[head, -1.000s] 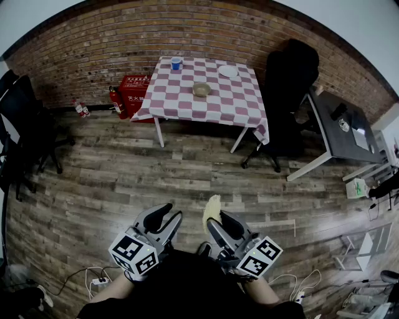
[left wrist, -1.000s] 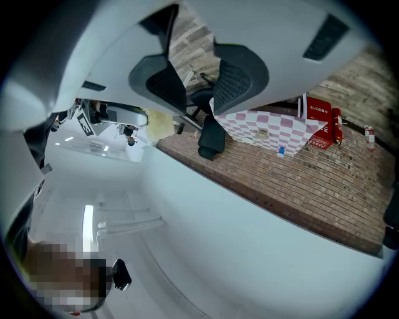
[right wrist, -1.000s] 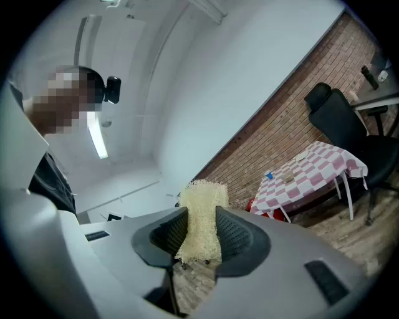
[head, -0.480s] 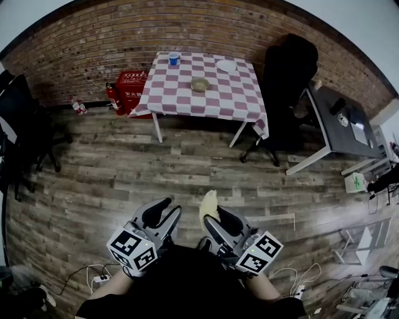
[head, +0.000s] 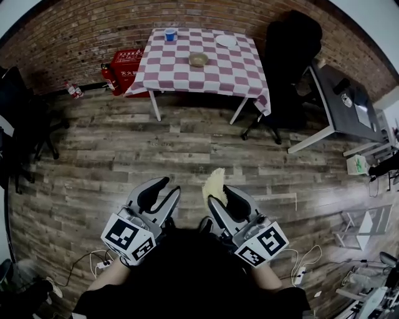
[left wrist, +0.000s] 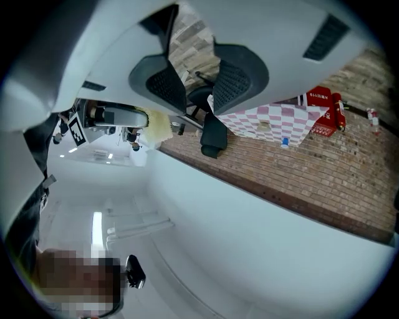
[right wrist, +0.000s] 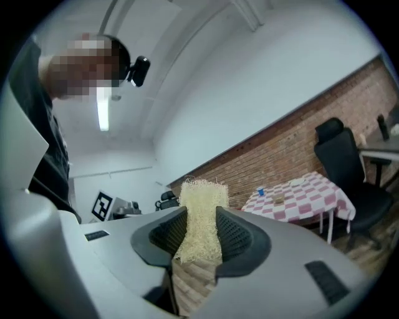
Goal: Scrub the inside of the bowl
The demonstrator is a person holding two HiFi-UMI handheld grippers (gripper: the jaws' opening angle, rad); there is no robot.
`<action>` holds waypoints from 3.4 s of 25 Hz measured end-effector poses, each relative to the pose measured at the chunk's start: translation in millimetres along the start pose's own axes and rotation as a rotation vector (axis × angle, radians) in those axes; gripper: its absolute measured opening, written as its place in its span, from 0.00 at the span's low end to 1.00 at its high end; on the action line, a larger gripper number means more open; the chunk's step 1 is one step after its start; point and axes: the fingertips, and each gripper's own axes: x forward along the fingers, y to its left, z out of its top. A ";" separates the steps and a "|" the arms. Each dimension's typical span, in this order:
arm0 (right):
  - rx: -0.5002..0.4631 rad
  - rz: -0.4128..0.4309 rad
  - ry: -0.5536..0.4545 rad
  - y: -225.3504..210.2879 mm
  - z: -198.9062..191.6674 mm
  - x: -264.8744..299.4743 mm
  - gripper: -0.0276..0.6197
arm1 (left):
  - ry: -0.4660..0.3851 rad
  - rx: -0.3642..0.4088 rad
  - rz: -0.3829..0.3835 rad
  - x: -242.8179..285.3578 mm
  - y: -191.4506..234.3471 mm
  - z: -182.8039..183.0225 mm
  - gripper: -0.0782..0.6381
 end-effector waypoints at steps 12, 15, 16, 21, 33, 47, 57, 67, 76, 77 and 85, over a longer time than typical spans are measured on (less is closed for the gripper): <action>-0.288 -0.092 0.124 -75.2 6.3 -72.3 0.28 | 0.021 0.129 0.030 69.6 -79.2 -15.5 0.31; -0.287 -0.085 0.132 -91.2 4.7 -79.5 0.28 | 0.031 0.171 0.059 74.9 -91.1 -18.8 0.31; -0.281 -0.081 0.130 -96.4 4.8 -81.2 0.28 | 0.035 0.175 0.064 77.1 -94.9 -20.4 0.31; -0.264 -0.077 0.134 -114.0 3.9 -82.8 0.28 | 0.061 0.158 0.073 91.6 -100.7 -30.7 0.31; -0.280 -0.080 0.180 -150.3 4.3 7.0 0.28 | 0.068 0.130 0.058 138.2 -11.2 -6.9 0.31; -0.254 -0.209 0.207 -190.7 36.9 146.9 0.28 | 0.037 0.110 0.057 160.8 169.8 69.3 0.31; -0.256 -0.244 0.223 -199.4 36.9 209.0 0.28 | 0.026 0.075 0.050 163.8 243.1 75.0 0.31; -0.234 -0.189 0.245 -244.9 35.4 250.5 0.28 | 0.053 0.058 0.105 197.9 277.2 75.1 0.31; -0.234 -0.123 0.251 -335.2 65.6 295.3 0.28 | 0.076 0.074 0.160 280.1 308.5 98.6 0.31; -0.232 -0.116 0.253 -344.1 69.8 299.7 0.28 | 0.078 0.072 0.167 288.7 311.6 101.7 0.31; -0.238 -0.056 0.262 -401.5 96.5 321.4 0.28 | 0.071 0.087 0.213 347.8 320.8 130.4 0.31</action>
